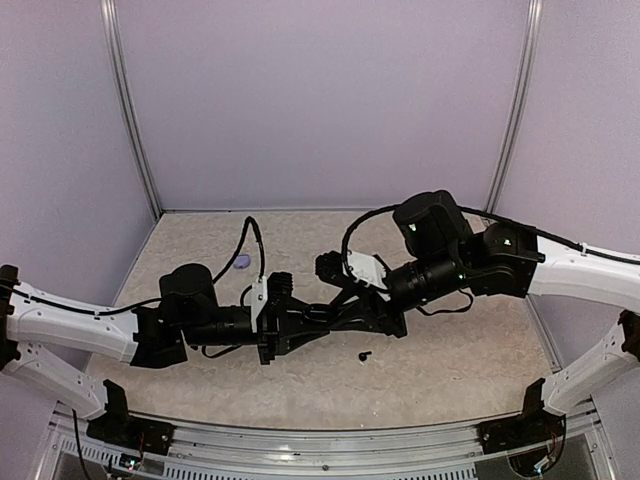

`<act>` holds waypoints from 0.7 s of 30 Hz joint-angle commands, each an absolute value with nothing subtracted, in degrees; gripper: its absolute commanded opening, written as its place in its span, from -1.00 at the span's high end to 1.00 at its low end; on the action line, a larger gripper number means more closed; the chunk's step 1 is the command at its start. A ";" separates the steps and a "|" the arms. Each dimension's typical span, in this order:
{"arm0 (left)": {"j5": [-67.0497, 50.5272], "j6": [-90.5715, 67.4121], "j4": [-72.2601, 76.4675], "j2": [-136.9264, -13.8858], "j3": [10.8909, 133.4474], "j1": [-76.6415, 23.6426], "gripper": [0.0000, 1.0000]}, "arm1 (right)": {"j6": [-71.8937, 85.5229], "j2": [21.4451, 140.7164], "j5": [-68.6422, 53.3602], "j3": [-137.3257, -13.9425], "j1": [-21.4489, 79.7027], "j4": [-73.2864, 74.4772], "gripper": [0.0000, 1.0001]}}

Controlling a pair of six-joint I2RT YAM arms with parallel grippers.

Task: Insert the wireless bluetooth earbuds into the charging case
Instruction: Pass from the right arm to the left

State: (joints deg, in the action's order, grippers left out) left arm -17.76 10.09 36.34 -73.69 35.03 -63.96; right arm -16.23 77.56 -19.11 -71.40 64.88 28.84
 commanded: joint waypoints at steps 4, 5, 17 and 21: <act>-17.29 10.48 36.78 -74.01 35.77 -63.98 0.66 | -16.25 76.62 -20.28 -69.92 65.65 26.98 0.64; -17.26 10.66 36.86 -73.84 35.57 -63.95 0.71 | -16.23 76.16 -20.68 -69.74 65.63 26.76 0.53; -17.57 11.01 37.80 -71.68 33.67 -63.80 0.86 | -16.54 72.38 -20.69 -70.35 65.66 25.49 -0.21; -17.37 10.21 39.84 -71.23 32.96 -63.75 0.91 | -15.33 74.19 -20.31 -70.61 65.65 23.41 -0.26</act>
State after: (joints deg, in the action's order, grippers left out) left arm -17.56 10.68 36.01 -72.73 34.02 -64.01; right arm -16.75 72.73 -20.51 -70.24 64.99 26.15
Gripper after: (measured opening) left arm 0.236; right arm 0.614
